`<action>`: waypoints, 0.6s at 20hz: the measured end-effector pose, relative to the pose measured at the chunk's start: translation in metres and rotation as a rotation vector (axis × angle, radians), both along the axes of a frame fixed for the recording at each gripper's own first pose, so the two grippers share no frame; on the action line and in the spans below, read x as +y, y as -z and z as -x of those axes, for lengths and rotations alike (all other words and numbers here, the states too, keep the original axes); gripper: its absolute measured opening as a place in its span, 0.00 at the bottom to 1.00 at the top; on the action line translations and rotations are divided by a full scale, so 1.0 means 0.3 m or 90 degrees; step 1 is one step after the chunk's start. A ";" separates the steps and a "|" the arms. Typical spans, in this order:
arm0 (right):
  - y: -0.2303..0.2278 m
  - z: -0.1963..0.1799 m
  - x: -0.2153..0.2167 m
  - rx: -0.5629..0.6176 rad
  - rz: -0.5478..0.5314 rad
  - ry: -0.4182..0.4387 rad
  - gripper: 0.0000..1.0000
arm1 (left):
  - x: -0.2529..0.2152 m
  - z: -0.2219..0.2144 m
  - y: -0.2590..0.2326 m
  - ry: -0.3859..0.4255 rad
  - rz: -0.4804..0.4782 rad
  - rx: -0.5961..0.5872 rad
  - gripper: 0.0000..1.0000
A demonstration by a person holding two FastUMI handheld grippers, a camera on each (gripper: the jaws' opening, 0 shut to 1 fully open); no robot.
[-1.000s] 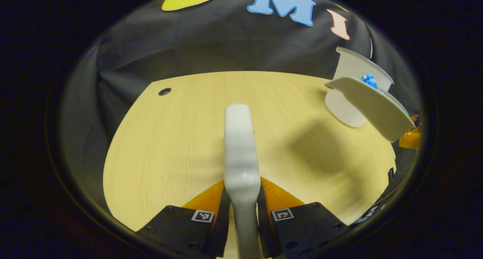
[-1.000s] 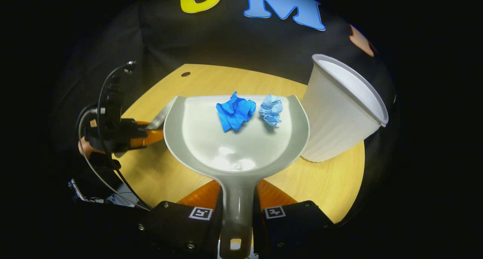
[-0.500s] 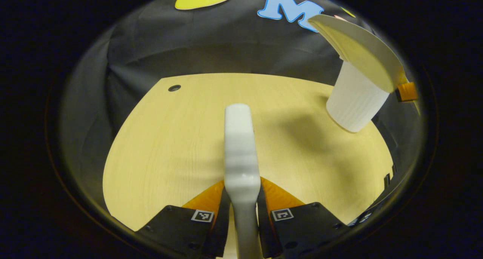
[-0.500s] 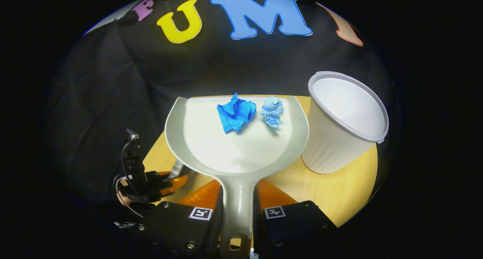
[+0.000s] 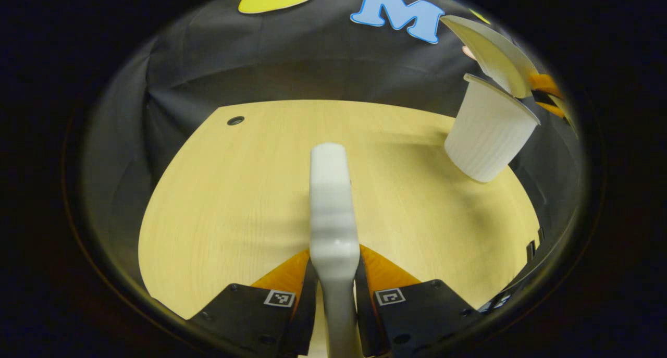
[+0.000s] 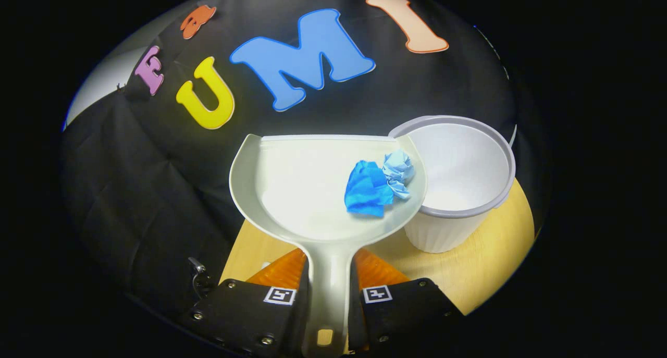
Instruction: Pick up the small broom and dustpan from the desktop, sweep the trash into the dustpan with the broom, and then empty the trash into the garbage bin.
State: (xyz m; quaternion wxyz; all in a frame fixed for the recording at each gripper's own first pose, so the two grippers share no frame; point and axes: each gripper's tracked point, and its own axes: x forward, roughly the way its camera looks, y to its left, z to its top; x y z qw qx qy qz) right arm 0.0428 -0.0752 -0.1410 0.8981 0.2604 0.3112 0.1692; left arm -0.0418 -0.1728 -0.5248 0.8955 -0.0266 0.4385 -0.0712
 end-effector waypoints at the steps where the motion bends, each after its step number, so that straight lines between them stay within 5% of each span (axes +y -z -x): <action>1: -0.001 -0.006 -0.001 0.001 -0.016 0.015 0.32 | -0.038 0.002 0.011 0.003 -0.001 -0.001 0.41; 12: -0.096 -0.046 -0.065 0.034 -0.333 0.157 0.32 | -0.508 0.006 0.082 0.059 -0.019 0.002 0.43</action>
